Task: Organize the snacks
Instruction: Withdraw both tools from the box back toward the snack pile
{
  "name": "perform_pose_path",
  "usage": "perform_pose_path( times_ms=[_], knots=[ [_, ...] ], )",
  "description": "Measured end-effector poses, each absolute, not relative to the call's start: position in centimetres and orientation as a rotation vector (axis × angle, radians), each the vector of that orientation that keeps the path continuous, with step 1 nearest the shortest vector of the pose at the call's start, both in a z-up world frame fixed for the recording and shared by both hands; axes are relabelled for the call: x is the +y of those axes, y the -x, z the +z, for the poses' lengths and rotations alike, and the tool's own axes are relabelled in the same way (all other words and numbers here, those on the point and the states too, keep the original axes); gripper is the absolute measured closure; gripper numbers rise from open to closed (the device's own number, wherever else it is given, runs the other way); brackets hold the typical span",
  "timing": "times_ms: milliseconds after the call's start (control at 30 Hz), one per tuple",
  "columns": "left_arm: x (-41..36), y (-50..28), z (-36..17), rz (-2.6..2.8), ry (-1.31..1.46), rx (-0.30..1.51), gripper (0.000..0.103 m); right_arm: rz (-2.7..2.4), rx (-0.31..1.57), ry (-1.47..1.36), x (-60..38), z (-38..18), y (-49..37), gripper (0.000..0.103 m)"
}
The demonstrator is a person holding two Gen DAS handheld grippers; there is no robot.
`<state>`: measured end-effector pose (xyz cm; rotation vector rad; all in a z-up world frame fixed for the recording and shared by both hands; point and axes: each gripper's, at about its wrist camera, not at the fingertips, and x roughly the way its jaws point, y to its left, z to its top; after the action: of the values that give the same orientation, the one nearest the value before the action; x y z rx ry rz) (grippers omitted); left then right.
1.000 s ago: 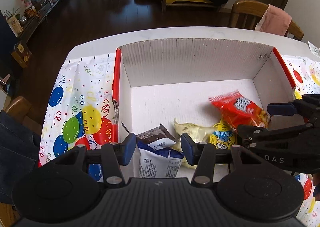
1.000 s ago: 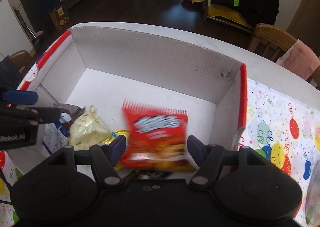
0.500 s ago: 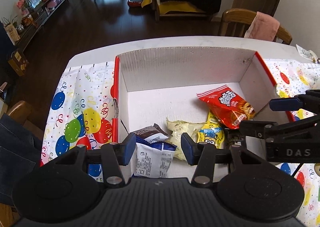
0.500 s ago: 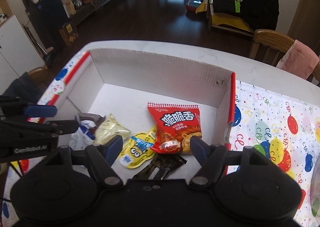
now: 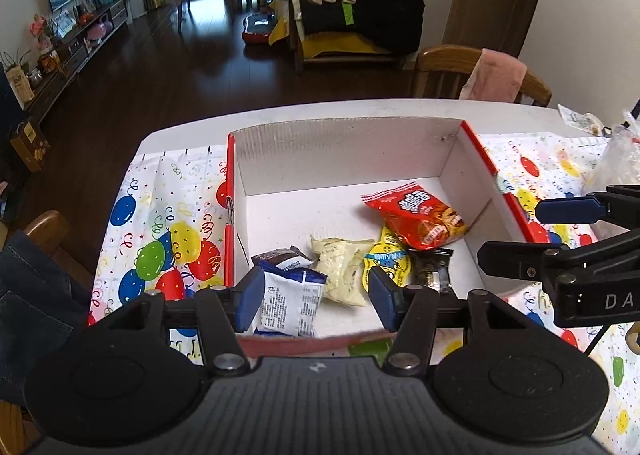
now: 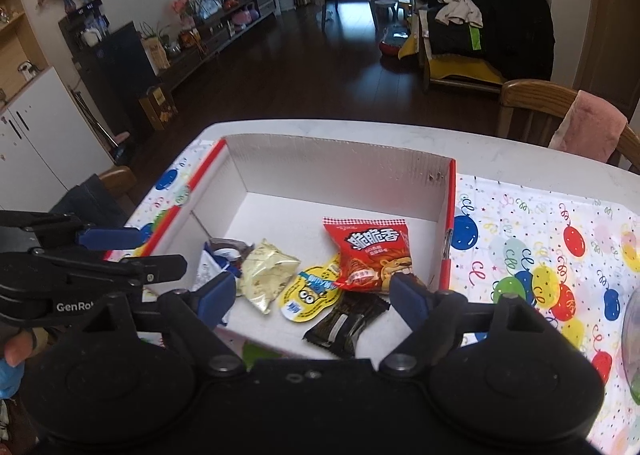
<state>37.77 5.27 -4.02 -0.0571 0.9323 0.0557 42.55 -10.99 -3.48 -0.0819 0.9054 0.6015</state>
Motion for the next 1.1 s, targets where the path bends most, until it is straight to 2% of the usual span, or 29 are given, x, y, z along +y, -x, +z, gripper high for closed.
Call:
perform_pose_path(
  times_ms=[67,133,500,633,767,867,1100],
  knots=[
    [5.2,-36.9,-3.6,0.05,0.057,0.919,0.046,0.607,0.893,0.072,-11.3,-3.1,-41.7,0.017],
    [5.1,-36.1,-3.1,0.046,0.062,0.904,0.04,0.612,0.882,0.065,-11.4,-2.7,-40.9,0.014],
    [4.3,-31.5,-1.7,0.003,0.072,0.858,0.038,0.63,0.837,0.038,-12.7,-1.4,-36.3,0.004],
    [4.3,-29.6,-1.5,-0.017,0.085,0.84,0.029,0.645,0.834,0.029,-13.2,-1.5,-34.5,0.002],
    [4.2,-27.7,-1.6,-0.035,0.092,0.836,0.029,0.644,0.826,0.036,-13.6,-1.7,-32.7,0.001],
    [4.1,-26.2,-1.9,-0.036,0.088,0.834,0.023,0.607,0.827,0.051,-13.7,-2.3,-31.5,0.0],
    [4.2,-23.1,-3.2,-0.038,0.096,0.851,0.022,0.593,0.859,0.055,-14.4,-4.4,-28.9,0.0]
  ],
)
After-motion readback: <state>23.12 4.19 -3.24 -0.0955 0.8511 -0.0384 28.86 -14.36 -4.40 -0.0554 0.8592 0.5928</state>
